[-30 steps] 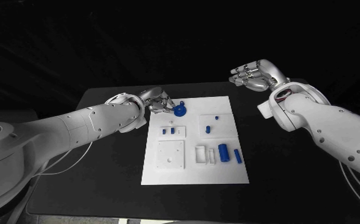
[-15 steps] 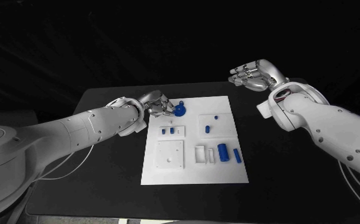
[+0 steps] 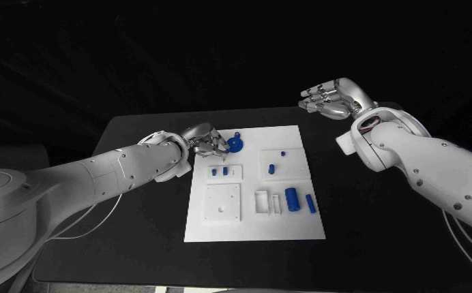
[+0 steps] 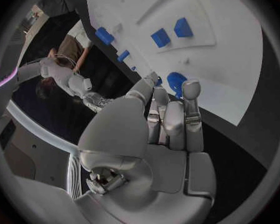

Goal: Assemble the parts on the task board

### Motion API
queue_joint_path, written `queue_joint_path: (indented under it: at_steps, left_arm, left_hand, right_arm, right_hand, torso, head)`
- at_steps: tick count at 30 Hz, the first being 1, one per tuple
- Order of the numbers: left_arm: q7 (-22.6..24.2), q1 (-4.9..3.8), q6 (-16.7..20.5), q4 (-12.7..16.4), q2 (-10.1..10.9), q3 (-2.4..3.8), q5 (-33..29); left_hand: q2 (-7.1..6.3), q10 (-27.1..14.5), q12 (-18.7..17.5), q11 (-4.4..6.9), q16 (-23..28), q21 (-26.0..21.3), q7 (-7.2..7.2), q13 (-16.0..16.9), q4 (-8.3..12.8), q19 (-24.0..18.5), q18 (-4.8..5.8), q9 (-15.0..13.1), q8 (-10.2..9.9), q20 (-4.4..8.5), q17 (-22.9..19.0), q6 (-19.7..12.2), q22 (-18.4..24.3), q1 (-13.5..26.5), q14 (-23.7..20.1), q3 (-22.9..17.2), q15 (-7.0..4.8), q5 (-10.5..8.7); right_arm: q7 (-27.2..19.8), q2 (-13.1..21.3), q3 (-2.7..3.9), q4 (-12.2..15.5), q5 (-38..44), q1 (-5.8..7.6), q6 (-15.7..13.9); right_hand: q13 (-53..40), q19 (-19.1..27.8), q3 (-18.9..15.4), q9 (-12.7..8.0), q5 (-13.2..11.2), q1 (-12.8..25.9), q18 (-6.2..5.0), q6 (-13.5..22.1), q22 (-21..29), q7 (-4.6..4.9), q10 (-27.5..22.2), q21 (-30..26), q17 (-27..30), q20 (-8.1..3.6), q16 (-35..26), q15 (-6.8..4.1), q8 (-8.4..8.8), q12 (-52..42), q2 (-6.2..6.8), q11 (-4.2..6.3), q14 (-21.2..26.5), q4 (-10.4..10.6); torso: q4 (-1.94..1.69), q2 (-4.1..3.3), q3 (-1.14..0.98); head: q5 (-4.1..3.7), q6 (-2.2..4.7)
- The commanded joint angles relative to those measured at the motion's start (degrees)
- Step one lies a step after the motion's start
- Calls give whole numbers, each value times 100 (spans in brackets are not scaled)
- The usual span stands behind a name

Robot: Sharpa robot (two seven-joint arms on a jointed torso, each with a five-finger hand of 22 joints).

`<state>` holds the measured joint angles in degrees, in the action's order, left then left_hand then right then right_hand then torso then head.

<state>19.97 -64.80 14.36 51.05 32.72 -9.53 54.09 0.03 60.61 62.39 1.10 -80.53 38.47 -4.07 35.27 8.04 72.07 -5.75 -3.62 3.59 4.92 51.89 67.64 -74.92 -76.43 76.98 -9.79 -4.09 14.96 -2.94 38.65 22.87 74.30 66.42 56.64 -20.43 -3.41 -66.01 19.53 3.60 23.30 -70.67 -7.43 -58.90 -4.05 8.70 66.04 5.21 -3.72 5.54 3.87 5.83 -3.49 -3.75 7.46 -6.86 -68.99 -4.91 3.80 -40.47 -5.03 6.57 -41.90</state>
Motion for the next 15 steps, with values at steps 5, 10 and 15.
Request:
queue_joint_path:
  at_steps: [5,10,15]
  left_arm:
    - [111,53,-85,-46,-43,2,307]
    - [110,66,-59,-94,-60,2,389]
    - [89,71,-46,-137,-78,1,465]
  left_hand:
    - [61,25,-4,-8,22,35,-3,5,16,-7,-10,-6,1,29,6,-2,-103,-14,28,28,-9,2]
    - [66,25,-9,-8,22,42,-1,9,28,-14,-10,-6,1,28,14,1,-103,-8,28,44,-8,-12]
    - [66,25,-9,-8,22,42,-1,9,28,-14,-10,-6,1,28,14,1,-103,-8,28,44,-8,-12]
  right_arm:
    - [-70,0,2,8,22,-7,24]
    - [-71,4,2,10,22,-8,23]
    - [-71,5,2,10,22,-8,22]
  right_hand:
    - [7,-21,-23,-4,27,20,13,-29,8,-10,16,-36,2,22,-26,17,-6,32,-3,9,-30,-2]
    - [7,-21,-23,-4,27,20,13,-29,8,-10,16,-36,2,22,-26,17,-6,32,-3,9,-30,-2]
    - [7,-21,-23,-4,27,20,13,-29,8,-10,16,-36,2,22,-26,17,-6,32,-3,9,-30,-2]
  torso:
    - [2,0,-2]
    - [3,3,-6]
    - [5,0,-6]
  head:
    - [-13,-1]
    - [-17,-3]
    - [-17,-8]
